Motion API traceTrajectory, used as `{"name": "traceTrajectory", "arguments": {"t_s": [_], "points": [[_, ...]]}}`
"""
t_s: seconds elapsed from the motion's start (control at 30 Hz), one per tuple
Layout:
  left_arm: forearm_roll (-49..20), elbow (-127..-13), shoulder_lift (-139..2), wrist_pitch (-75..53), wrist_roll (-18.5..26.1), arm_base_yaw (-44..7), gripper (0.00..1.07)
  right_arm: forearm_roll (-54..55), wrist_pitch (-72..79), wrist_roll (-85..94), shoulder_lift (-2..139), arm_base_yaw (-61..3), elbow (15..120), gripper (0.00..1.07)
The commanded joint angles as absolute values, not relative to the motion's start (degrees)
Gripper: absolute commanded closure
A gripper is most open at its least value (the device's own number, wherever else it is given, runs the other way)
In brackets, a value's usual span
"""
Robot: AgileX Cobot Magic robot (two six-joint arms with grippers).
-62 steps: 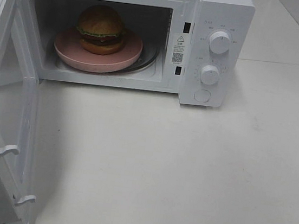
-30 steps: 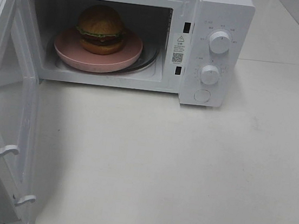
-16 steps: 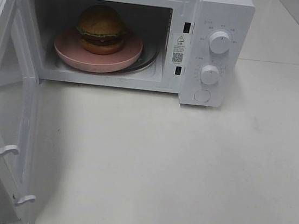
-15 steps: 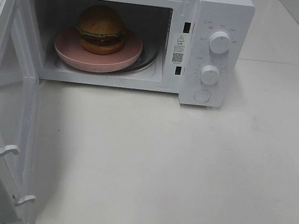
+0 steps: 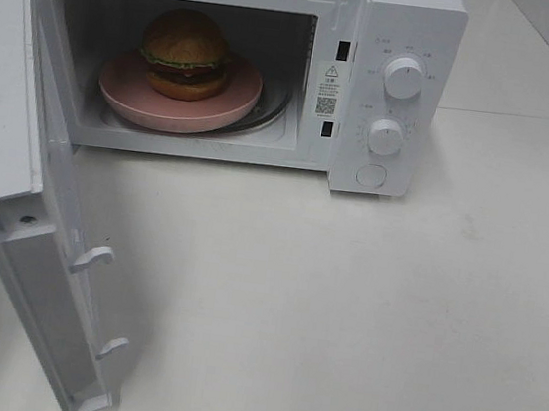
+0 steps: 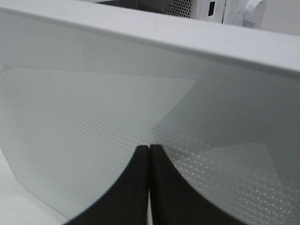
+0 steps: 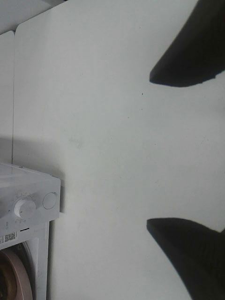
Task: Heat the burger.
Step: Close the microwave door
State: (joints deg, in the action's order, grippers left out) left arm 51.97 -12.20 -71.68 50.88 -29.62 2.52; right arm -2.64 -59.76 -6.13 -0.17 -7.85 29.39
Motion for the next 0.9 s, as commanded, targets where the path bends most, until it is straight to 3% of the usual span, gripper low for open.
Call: {"name": "traceTrajectory", "arguments": {"t_s": [0.03,0.17,0.5,0.9], "points": [[51.7,-13.3,-76.1,54.8,-29.3,2.2,1.07,-2.6,-59.3,-6.1,-1.7,-7.4,29.3,0.32],[50.5,-14.3,-78.3,55.6,-28.0,1.6,1.07,-2.6,-59.3,-6.1,-1.7,-7.4,29.3,0.32],[33.5,-20.0,-87.9,53.4,-20.6,-11.1,1.07,-2.6,-59.3,-6.1,-1.7,-7.4,29.3,0.32],[21.8,-28.3,-98.0,54.1,-20.3,-21.7,1.07,-2.6,-59.3,-6.1,-1.7,-7.4,29.3,0.32]]}}
